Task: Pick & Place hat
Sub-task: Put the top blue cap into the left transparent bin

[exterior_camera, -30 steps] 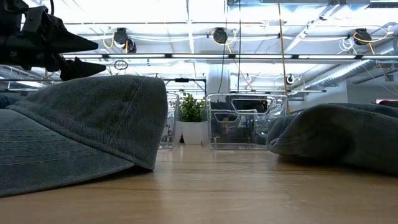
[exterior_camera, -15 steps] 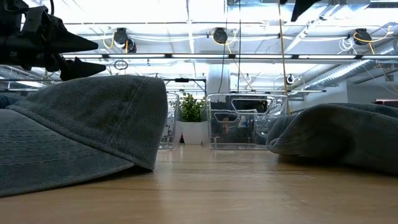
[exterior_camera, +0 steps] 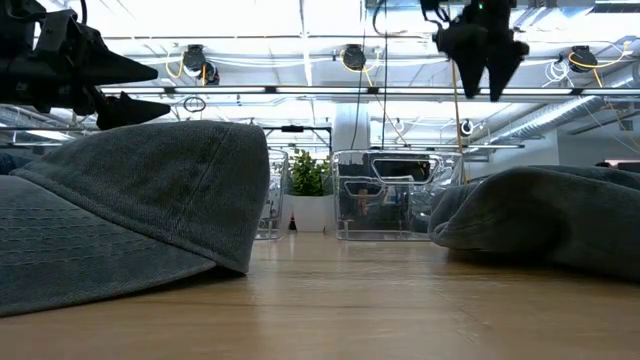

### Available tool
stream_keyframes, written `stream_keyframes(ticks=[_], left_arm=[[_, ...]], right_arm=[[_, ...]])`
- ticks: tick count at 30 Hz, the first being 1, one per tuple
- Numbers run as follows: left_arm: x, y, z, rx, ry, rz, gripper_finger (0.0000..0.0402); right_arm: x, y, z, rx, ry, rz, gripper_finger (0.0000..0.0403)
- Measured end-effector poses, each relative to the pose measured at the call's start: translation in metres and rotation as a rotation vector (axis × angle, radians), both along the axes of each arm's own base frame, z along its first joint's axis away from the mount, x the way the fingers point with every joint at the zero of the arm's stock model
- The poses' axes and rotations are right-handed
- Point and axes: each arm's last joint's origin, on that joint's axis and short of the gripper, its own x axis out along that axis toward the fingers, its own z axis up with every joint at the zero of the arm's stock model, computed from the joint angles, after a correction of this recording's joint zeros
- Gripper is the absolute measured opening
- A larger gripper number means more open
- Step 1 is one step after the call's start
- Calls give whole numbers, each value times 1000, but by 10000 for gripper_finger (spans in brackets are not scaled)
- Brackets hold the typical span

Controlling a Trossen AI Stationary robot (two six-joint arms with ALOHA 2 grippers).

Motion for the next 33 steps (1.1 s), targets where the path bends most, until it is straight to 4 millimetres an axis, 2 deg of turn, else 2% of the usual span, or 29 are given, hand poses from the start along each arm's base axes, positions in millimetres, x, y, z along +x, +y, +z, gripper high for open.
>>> stream_keyframes(ticks=[5, 10, 28, 33], left_arm=[[0, 0, 0, 0, 0, 0, 379], [0, 0, 0, 0, 0, 0, 379], [0, 0, 0, 0, 0, 0, 379], [0, 0, 0, 0, 0, 0, 379]], right_arm=[[1, -8, -20, 3, 13, -12, 361], [5, -12, -31, -10, -10, 3, 361], [15, -19, -33, -62, -103, 30, 361], [16, -21, -48, -64, -99, 42, 361]])
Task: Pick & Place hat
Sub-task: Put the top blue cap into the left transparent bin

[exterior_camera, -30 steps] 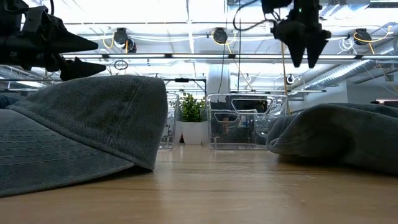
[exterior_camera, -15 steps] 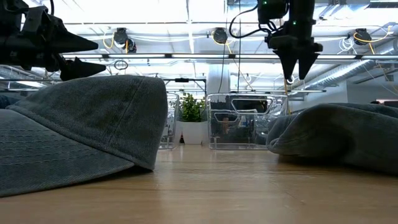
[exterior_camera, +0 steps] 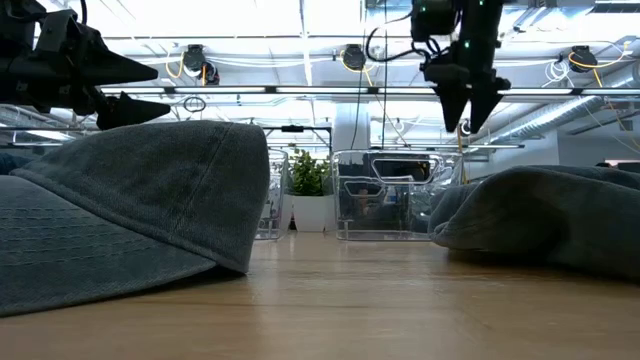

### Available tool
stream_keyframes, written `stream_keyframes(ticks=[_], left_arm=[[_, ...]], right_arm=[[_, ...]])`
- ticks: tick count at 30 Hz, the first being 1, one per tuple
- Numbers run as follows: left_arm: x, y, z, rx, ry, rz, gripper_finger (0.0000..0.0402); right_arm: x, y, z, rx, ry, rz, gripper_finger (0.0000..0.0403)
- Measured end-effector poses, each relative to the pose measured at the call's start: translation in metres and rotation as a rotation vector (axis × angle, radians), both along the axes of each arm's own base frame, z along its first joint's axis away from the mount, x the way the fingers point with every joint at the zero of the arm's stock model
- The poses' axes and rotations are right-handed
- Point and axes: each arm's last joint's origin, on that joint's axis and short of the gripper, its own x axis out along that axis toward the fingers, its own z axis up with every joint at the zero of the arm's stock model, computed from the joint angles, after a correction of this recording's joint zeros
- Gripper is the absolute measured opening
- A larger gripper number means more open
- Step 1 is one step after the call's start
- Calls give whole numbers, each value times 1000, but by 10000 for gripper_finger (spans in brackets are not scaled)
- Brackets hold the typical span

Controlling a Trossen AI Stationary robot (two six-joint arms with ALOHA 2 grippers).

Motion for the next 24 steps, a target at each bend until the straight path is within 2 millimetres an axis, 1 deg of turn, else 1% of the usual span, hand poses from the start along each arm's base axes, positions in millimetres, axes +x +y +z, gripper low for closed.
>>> stream_keyframes(ticks=[6, 12, 16, 24], left_arm=[[0, 0, 0, 0, 0, 0, 379], [0, 0, 0, 0, 0, 0, 379], [0, 0, 0, 0, 0, 0, 379], [0, 0, 0, 0, 0, 0, 379]], right_arm=[[-1, 0, -23, 10, 27, 10, 361], [-3, 1, -42, 16, 41, 9, 361], [-6, 3, -52, 8, 23, 2, 361], [-14, 5, -82, 28, -13, -31, 361]])
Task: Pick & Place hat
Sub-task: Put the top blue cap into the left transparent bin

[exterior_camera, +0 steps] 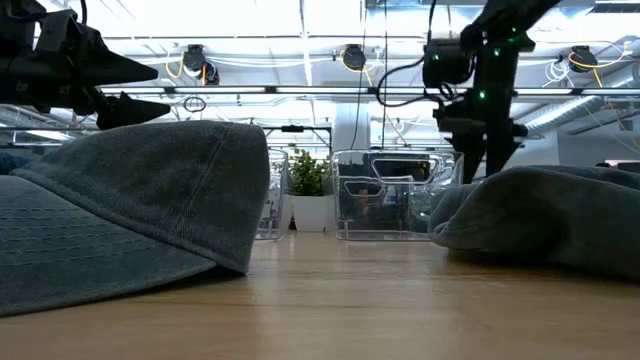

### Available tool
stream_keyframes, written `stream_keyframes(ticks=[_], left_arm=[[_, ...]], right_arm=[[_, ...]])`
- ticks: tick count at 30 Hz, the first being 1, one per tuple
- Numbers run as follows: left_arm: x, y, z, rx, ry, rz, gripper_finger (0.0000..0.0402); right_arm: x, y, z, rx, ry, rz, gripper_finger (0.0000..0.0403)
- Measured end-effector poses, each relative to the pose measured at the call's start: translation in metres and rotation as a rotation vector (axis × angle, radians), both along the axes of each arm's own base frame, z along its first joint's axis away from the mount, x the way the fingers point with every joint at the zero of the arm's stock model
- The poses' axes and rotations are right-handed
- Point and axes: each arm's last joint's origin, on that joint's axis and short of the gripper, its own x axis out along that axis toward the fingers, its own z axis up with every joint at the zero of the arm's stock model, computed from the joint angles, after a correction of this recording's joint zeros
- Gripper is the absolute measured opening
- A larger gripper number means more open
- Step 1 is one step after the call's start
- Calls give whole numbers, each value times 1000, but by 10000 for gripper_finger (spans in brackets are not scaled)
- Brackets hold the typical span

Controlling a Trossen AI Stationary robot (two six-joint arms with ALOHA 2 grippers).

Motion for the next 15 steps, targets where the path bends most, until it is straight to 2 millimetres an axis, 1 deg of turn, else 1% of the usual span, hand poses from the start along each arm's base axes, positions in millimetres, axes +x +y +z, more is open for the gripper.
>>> stream_keyframes(ticks=[3, 7, 12, 15], left_arm=[[0, 0, 0, 0, 0, 0, 379], [0, 0, 0, 0, 0, 0, 379], [0, 0, 0, 0, 0, 0, 379], [0, 0, 0, 0, 0, 0, 379]], right_arm=[[-1, 1, -12, 4, -18, -7, 361], [-3, 5, -26, 55, -55, 9, 361], [-10, 9, -46, 64, -51, -3, 361], [-13, 10, -55, 54, -58, 18, 361]])
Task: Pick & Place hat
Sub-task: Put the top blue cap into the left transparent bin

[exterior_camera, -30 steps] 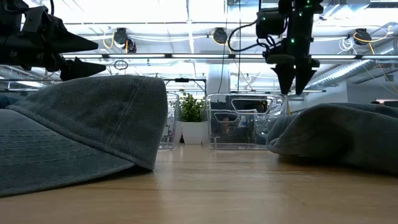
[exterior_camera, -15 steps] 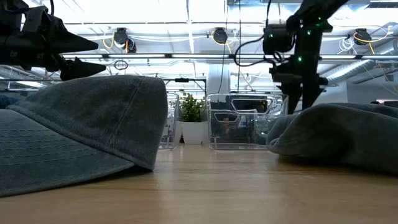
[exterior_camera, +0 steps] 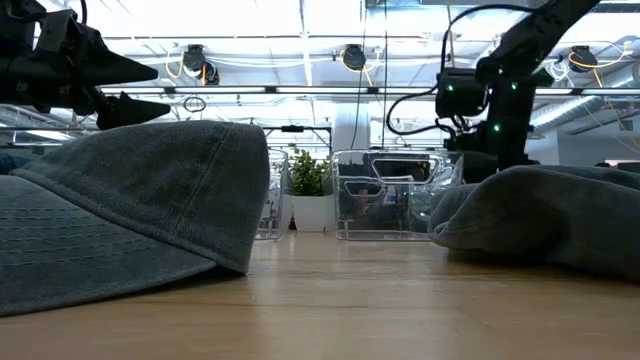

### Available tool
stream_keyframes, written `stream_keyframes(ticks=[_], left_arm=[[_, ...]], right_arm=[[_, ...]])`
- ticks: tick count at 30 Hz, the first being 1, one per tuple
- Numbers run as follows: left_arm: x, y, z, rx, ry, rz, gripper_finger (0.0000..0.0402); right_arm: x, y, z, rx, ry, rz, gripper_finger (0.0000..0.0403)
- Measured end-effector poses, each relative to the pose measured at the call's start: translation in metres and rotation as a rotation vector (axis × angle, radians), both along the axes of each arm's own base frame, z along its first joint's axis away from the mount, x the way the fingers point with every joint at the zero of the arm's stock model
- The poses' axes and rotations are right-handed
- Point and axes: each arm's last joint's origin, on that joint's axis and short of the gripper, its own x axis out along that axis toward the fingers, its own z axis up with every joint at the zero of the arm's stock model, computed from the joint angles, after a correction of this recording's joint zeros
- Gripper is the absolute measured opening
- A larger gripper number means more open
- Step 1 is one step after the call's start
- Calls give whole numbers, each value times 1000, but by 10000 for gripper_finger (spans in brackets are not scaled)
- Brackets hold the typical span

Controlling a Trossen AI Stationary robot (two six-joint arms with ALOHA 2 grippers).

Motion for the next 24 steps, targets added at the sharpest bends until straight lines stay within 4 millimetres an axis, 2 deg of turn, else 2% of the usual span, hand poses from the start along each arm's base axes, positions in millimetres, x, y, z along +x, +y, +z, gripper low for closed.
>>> stream_keyframes(ticks=[4, 7, 12, 19, 24], left_arm=[[0, 0, 0, 0, -1, -1, 379], [0, 0, 0, 0, 0, 0, 379], [0, 0, 0, 0, -1, 0, 379], [0, 0, 0, 0, 0, 0, 379], [0, 0, 0, 0, -1, -1, 379]], right_arm=[[-1, 0, -4, -21, 3, 22, 349], [-1, 0, -4, -36, 12, 20, 314], [-1, 0, -4, -32, 11, 19, 215], [-2, 0, -3, -32, 15, -4, 30], [-6, 2, -1, -36, 41, -22, 10]])
